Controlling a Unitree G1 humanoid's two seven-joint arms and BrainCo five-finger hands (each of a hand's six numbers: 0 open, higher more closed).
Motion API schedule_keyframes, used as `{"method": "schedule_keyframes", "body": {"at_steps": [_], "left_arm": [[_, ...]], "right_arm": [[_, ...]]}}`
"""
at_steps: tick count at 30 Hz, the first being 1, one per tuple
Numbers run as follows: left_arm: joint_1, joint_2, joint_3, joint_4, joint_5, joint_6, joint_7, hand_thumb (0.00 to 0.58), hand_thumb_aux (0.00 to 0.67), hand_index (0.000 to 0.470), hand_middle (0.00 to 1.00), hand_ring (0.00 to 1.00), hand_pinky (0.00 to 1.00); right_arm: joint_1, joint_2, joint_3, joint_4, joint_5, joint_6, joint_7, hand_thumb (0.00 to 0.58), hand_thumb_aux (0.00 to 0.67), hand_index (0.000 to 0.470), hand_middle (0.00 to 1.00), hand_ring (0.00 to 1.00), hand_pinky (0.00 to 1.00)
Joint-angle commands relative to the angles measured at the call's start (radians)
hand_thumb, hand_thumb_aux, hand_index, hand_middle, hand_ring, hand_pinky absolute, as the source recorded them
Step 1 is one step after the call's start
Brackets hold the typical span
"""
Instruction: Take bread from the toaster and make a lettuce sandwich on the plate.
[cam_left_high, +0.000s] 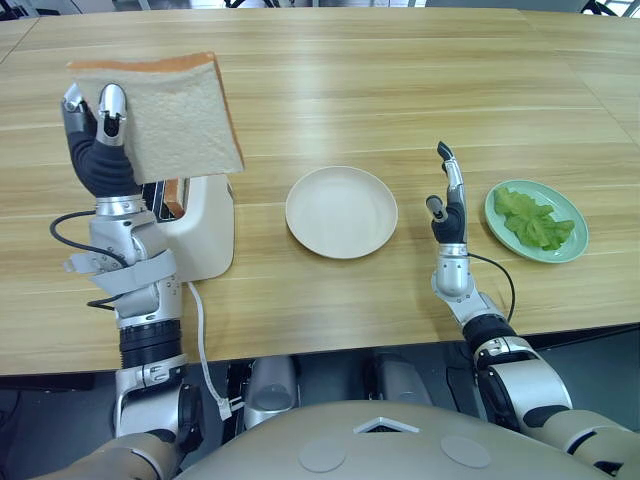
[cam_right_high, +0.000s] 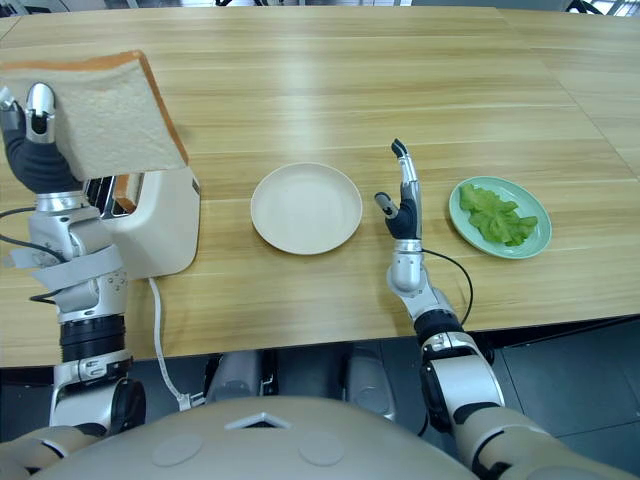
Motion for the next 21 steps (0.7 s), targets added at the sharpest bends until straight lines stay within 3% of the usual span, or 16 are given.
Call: {"method": "schedule_keyframes", "body": {"at_steps": [1, 10, 21], "left_arm": [[-0.013, -0.046, -0.084, -0.016, 0.011, 0.009, -0.053, 0.580, 0.670, 0.460, 1.00, 1.00, 1.00], [-0.031, -0.195, -0.323, 0.172, 0.196, 0.075, -0.088, 0.580, 0.670, 0.460, 1.00, 1.00, 1.00], [-0.159, -0.288, -0.354, 0.631, 0.372, 0.017, 0.047, 0.580, 0.670, 0.460, 1.00, 1.00, 1.00]], "right_arm": [[-0.007, -0.007, -0.003, 0.022, 0.007, -0.003, -0.005, 0.000, 0.000, 0.000, 0.00, 0.00, 0.00], [-0.018, -0.033, -0.021, 0.038, 0.017, 0.003, -0.018, 0.000, 0.000, 0.000, 0.00, 0.00, 0.00], [-0.046, -0.060, -0.030, 0.078, 0.016, 0.008, -0.046, 0.000, 0.000, 0.000, 0.00, 0.00, 0.00]]}}
